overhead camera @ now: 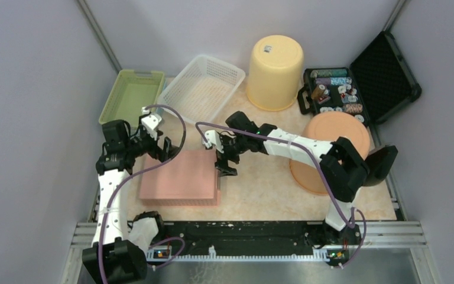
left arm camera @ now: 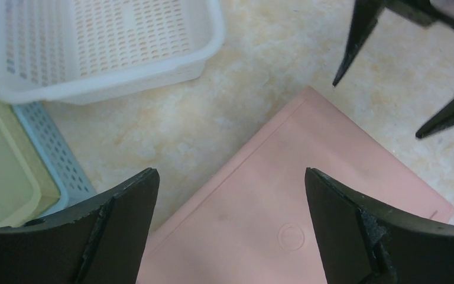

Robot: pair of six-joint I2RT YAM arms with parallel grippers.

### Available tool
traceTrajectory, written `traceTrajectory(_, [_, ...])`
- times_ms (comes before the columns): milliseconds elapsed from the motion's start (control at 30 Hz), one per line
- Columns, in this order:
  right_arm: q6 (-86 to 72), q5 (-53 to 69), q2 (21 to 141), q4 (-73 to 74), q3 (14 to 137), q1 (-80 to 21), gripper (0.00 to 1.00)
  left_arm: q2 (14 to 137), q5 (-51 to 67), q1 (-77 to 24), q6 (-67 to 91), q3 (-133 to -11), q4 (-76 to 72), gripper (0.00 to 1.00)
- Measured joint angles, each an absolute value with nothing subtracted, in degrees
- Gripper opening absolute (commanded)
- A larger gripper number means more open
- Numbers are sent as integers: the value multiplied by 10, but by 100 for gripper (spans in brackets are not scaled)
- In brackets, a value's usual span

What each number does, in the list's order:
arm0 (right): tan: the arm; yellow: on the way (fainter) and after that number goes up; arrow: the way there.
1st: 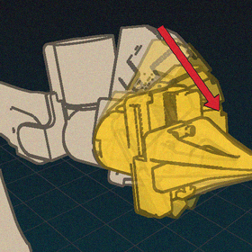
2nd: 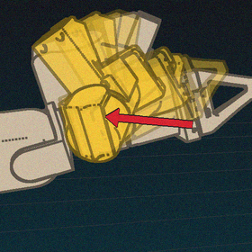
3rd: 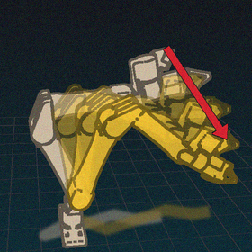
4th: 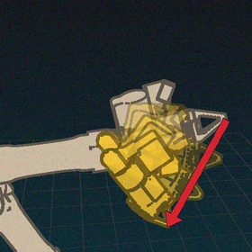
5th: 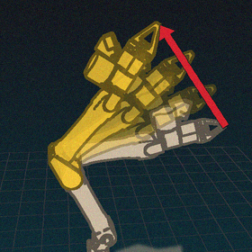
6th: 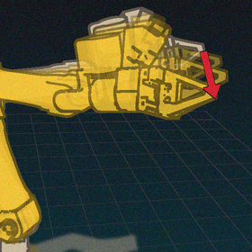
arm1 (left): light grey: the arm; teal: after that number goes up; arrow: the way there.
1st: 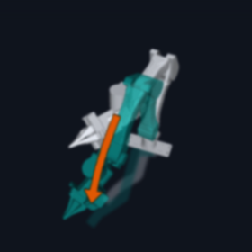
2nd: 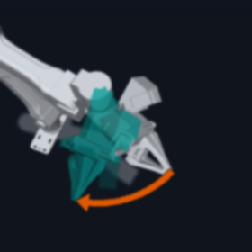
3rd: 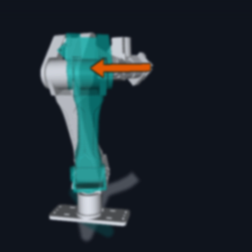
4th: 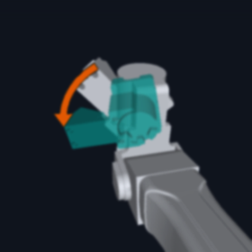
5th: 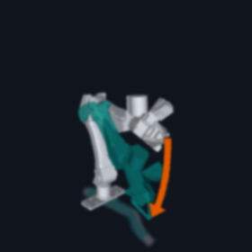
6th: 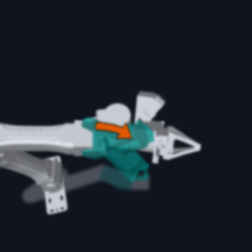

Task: Turn the large container upside down
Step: Move the container to the corner of the board.

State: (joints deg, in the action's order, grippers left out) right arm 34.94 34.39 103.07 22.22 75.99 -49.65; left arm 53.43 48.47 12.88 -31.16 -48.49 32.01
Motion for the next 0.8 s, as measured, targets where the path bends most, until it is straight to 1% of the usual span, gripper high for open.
traceTrajectory(167, [366, 393, 963, 274, 757, -438, 99, 546, 546, 126, -436, -486, 361, 99])
traceTrajectory(333, [409, 424, 863, 301, 722, -369, 99, 635, 580, 98, -535, -524, 423, 99])
traceTrajectory(433, [433, 441, 823, 317, 682, -365, 99, 675, 569, 30, -558, -538, 437, 99])
traceTrajectory(533, [450, 460, 808, 336, 653, -356, 99, 680, 522, -84, -540, -538, 415, 99])
traceTrajectory(600, [457, 470, 801, 346, 638, -336, 99, 680, 505, -138, -528, -538, 393, 99])
traceTrajectory(800, [470, 495, 751, 348, 609, -283, 99, 688, 459, -223, -502, -538, 353, 99])
